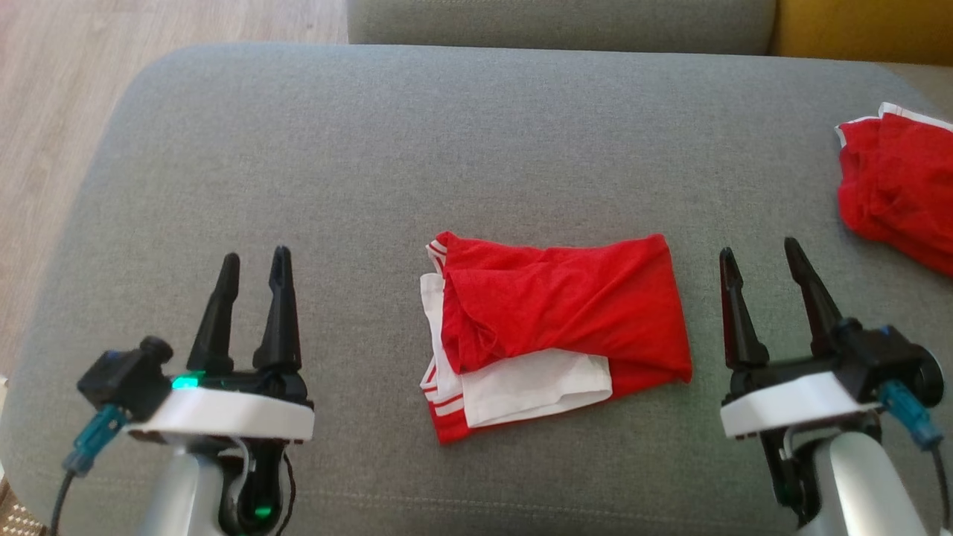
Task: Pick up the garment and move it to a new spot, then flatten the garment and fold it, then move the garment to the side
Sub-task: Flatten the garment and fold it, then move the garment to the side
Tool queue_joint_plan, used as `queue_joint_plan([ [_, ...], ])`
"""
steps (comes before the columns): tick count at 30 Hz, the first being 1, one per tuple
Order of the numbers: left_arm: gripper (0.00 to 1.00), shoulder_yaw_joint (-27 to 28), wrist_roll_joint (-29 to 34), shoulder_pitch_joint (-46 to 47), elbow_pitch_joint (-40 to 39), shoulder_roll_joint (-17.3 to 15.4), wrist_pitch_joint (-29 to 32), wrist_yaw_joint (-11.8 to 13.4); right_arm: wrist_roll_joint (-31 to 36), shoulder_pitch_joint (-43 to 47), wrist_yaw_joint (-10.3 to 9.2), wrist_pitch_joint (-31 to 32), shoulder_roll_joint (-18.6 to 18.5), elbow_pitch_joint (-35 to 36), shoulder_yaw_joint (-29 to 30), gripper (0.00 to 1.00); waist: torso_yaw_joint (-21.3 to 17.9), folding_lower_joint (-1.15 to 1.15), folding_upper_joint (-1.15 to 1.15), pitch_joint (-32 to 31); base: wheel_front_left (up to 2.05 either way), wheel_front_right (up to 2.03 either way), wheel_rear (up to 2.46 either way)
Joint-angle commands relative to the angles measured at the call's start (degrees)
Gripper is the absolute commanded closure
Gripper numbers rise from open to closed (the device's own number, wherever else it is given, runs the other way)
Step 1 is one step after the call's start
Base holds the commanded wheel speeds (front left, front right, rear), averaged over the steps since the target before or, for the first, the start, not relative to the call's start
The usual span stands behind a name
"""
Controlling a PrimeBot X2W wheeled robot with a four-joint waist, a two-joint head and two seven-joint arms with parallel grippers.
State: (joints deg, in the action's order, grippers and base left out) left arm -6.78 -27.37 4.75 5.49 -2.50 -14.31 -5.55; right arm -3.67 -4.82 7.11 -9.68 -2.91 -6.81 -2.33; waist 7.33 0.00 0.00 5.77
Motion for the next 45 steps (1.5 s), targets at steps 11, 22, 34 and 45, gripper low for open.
queue_joint_plan([
  [11, 0.0, 0.4, 1.2, 0.0, -2.5, -0.4, -0.7, 0.4, 0.5, 1.4, 0.37, -3.1, 0.0, 0.6, 0.2, 0.0, -0.2, 0.0, 0.0, 0.2, 0.0, 0.0, 0.0],
  [22, 0.0, -0.5, 0.7, 0.8, -2.4, -0.4, -0.7, 0.4, 0.7, -0.6, 0.37, -0.4, 0.0, -2.3, -0.4, 0.0, 0.2, 0.0, 0.0, 1.6, 0.0, 0.0, 0.0],
  [34, 0.0, -0.8, 0.6, 2.3, -1.9, -0.4, -0.7, 0.1, -5.8, -7.1, 0.37, 5.2, 0.0, -15.7, -4.6, 0.0, 1.8, 0.0, 0.0, 3.7, 0.0, 0.0, 0.0],
  [45, 0.0, -0.5, 0.4, 2.9, -1.7, -0.4, -0.7, -0.1, -8.1, -10.8, 0.37, 5.5, 0.0, -24.1, -5.7, 0.11, 2.9, 0.0, 0.0, 4.8, 0.0, 0.0, 0.0],
])
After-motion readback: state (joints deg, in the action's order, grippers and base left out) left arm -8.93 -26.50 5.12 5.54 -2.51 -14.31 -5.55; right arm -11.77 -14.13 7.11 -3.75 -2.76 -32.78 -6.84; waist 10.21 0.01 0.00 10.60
